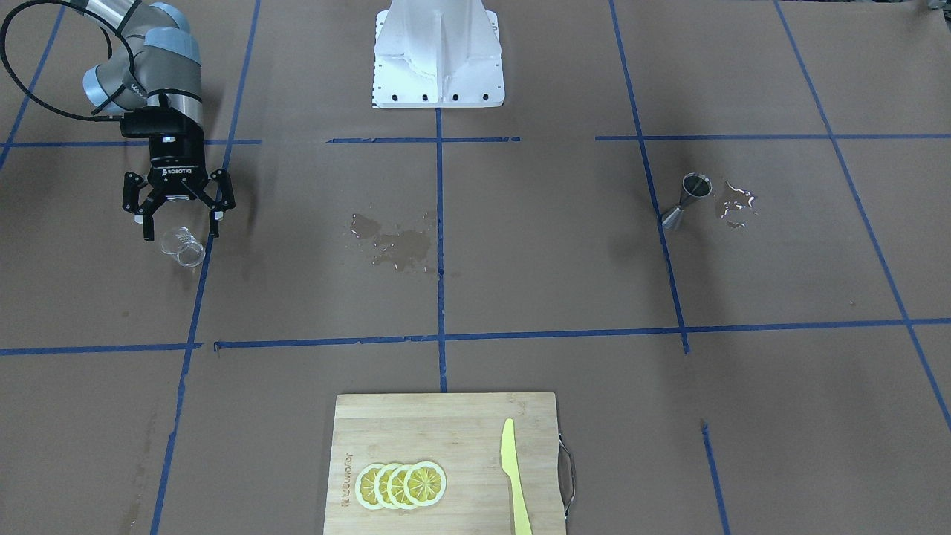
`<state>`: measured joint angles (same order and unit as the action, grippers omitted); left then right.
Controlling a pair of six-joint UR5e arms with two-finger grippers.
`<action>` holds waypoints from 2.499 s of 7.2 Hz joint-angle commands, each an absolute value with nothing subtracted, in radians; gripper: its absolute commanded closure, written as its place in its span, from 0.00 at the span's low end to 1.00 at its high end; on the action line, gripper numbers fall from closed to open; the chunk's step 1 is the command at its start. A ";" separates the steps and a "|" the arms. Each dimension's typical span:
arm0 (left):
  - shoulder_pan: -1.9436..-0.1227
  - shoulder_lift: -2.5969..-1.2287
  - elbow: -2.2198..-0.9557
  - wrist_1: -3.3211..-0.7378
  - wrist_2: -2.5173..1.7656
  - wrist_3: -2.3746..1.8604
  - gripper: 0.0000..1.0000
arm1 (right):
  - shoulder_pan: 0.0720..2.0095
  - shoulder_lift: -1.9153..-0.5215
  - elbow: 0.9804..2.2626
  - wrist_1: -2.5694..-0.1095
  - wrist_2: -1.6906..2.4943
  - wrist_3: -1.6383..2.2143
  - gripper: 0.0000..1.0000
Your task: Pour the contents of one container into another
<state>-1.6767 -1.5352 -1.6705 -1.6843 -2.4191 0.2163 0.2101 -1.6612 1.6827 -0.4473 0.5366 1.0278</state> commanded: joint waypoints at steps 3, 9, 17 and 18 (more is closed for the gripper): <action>-1.677 -1.534 -1.671 -1.686 -2.421 0.218 0.00 | 0.525 -1.666 1.724 -0.457 1.044 0.933 0.00; -1.671 -1.534 -1.669 -1.686 -2.421 0.216 0.00 | 1.299 -1.664 1.707 -0.836 2.065 0.331 0.00; -1.667 -1.531 -1.657 -1.713 -2.419 0.218 0.00 | 1.612 -1.799 1.712 -1.356 2.252 -0.098 0.00; -1.666 -1.529 -1.657 -1.715 -2.419 0.218 0.00 | 1.612 -1.799 1.701 -1.358 2.278 -0.097 0.00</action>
<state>-1.6668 -1.5309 -1.6576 -1.7049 -2.4197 0.2178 1.6115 -1.7904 1.7102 -1.3528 2.2605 -0.0980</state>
